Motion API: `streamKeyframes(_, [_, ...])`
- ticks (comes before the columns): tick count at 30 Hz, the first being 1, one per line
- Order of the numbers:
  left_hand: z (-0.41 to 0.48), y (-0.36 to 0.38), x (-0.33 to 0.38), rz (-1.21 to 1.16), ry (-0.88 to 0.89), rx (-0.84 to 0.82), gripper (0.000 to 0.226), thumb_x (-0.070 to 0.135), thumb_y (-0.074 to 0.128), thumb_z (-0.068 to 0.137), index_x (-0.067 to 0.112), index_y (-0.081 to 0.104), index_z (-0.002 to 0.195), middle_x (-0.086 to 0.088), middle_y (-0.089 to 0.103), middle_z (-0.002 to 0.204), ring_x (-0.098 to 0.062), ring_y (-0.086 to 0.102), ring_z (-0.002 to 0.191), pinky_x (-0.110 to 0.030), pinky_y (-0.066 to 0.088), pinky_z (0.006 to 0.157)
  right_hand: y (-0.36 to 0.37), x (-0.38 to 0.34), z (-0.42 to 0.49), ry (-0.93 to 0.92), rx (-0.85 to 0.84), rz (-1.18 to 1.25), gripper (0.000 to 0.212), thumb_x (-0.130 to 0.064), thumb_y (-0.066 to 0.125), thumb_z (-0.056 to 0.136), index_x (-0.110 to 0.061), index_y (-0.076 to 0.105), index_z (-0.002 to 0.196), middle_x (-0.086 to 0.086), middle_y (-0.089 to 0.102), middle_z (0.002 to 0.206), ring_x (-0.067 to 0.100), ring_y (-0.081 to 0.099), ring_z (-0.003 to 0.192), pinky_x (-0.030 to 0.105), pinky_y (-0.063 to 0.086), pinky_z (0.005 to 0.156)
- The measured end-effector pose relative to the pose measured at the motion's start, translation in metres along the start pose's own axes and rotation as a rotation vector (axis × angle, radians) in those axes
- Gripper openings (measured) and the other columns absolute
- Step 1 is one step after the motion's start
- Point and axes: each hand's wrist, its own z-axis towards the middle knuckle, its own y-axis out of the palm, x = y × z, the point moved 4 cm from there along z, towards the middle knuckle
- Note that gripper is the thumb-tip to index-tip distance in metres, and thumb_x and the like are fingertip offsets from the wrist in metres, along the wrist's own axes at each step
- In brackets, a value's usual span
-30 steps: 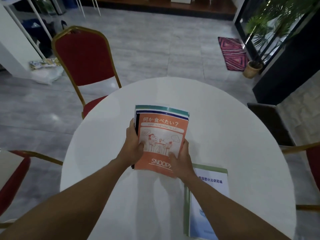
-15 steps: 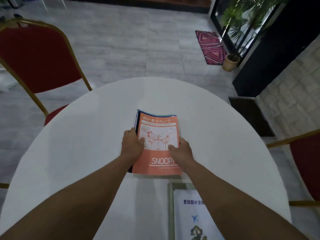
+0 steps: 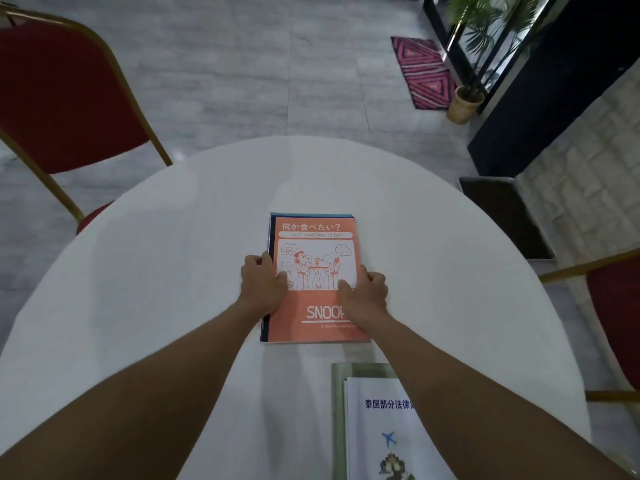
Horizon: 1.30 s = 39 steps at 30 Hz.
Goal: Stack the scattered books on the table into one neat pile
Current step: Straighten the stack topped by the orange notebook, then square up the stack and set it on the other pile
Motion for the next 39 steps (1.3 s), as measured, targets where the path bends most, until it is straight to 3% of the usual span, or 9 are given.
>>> streamKeyframes(8, [-0.024, -0.013, 0.006, 0.105, 0.063, -0.104, 0.080, 0.031, 0.064, 0.088, 0.008, 0.020, 0.151, -0.015, 0.028, 0.151, -0.033, 0.031, 0.141, -0.045, 0.041, 0.108, -0.012, -0.005, -0.023, 0.016, 0.020, 0.010, 0.063, -0.047, 0.044, 0.100, -0.013, 0.031, 0.151, 0.014, 0.033, 0.153, 0.033, 0.038, 0.139, 0.051, 0.039, 0.112])
streamKeyframes(13, [-0.066, -0.024, 0.019, 0.106, 0.184, -0.082, 0.062, 0.035, 0.062, 0.086, 0.008, 0.041, 0.138, -0.013, 0.042, 0.138, -0.031, 0.043, 0.129, -0.043, 0.047, 0.101, -0.032, 0.008, -0.060, -0.082, 0.089, -0.038, 0.068, -0.050, 0.045, 0.098, -0.018, 0.027, 0.156, 0.011, 0.032, 0.157, 0.032, 0.032, 0.143, 0.048, 0.030, 0.113])
streamKeyframes(19, [-0.137, -0.013, 0.024, 0.008, 0.231, -0.303, 0.030, 0.030, 0.054, 0.091, 0.004, 0.063, 0.103, -0.013, 0.066, 0.114, -0.026, 0.062, 0.094, -0.033, 0.055, 0.080, -0.052, 0.053, -0.111, -0.072, 0.114, -0.092, 0.074, -0.056, 0.048, 0.096, -0.019, 0.028, 0.156, 0.012, 0.033, 0.156, 0.032, 0.029, 0.144, 0.048, 0.027, 0.113])
streamKeyframes(22, [-0.166, 0.003, 0.017, 0.063, 0.194, -0.377, 0.047, 0.040, 0.056, 0.094, 0.000, 0.062, 0.117, -0.019, 0.061, 0.123, -0.035, 0.059, 0.112, -0.044, 0.051, 0.098, -0.058, 0.079, -0.129, -0.031, 0.138, -0.109, 0.074, -0.056, 0.051, 0.094, -0.019, 0.030, 0.154, 0.012, 0.034, 0.153, 0.032, 0.029, 0.142, 0.048, 0.027, 0.112])
streamKeyframes(28, [-0.224, 0.041, 0.009, 0.202, 0.066, -0.471, 0.077, 0.060, 0.047, 0.091, 0.003, 0.045, 0.142, -0.023, 0.040, 0.146, -0.038, 0.043, 0.134, -0.045, 0.038, 0.112, -0.056, 0.145, -0.164, 0.096, 0.109, -0.070, 0.086, -0.059, 0.059, 0.088, -0.016, 0.027, 0.155, 0.012, 0.029, 0.153, 0.033, 0.028, 0.142, 0.046, 0.027, 0.113])
streamKeyframes(39, [-0.276, 0.077, 0.015, 0.068, -0.097, -0.350, 0.057, 0.041, 0.047, 0.098, 0.000, 0.046, 0.137, -0.025, 0.042, 0.139, -0.040, 0.045, 0.129, -0.043, 0.038, 0.112, -0.032, 0.186, -0.192, 0.151, -0.014, 0.125, 0.085, -0.056, 0.075, 0.077, -0.004, 0.043, 0.137, 0.014, 0.042, 0.137, 0.032, 0.045, 0.131, 0.043, 0.043, 0.106])
